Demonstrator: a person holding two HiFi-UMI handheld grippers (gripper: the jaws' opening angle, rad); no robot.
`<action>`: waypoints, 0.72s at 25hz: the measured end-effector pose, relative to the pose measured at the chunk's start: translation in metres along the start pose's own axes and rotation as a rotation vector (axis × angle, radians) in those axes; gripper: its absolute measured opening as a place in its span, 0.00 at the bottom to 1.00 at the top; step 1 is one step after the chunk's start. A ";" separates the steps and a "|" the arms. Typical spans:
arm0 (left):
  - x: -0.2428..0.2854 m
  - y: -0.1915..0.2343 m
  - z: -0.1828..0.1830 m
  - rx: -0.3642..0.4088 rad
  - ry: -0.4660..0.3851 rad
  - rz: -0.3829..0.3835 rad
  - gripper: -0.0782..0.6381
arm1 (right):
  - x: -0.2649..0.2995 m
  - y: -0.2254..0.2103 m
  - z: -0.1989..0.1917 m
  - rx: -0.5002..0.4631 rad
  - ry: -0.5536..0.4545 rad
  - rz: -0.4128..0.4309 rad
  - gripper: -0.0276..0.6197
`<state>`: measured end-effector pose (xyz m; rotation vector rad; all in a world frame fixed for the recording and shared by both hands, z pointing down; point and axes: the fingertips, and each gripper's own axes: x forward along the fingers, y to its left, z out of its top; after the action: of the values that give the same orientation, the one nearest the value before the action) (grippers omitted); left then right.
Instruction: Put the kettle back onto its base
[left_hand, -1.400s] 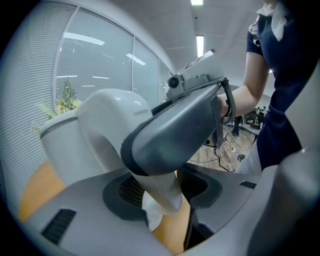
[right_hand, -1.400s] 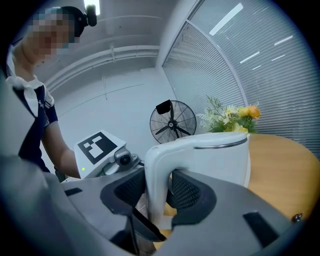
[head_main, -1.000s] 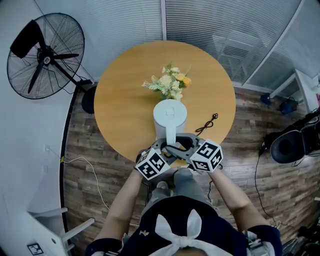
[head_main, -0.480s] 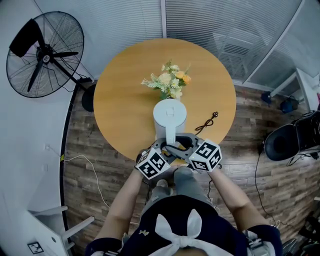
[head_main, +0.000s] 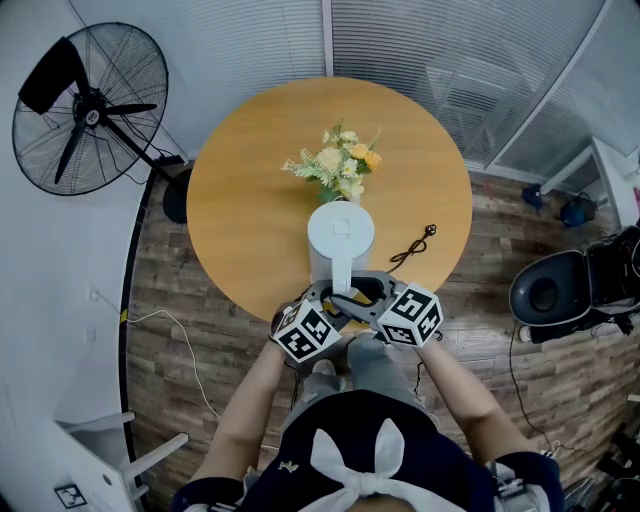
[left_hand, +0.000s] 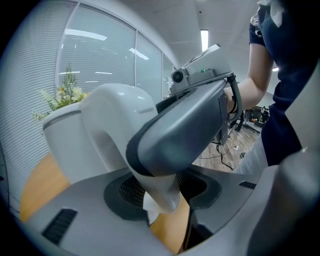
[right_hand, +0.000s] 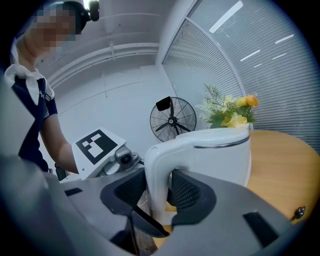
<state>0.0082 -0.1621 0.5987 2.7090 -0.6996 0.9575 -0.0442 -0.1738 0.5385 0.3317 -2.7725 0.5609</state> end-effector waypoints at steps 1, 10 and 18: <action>0.000 0.000 -0.001 -0.001 0.002 0.002 0.38 | 0.000 0.001 0.000 -0.005 0.004 0.000 0.31; -0.003 -0.001 -0.007 -0.030 -0.006 0.027 0.37 | 0.005 0.008 -0.003 -0.029 0.016 -0.011 0.31; -0.005 -0.004 -0.014 -0.055 -0.005 0.020 0.35 | 0.008 0.015 -0.006 -0.026 0.012 -0.018 0.31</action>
<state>-0.0006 -0.1522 0.6062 2.6624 -0.7444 0.9229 -0.0542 -0.1592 0.5415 0.3463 -2.7595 0.5196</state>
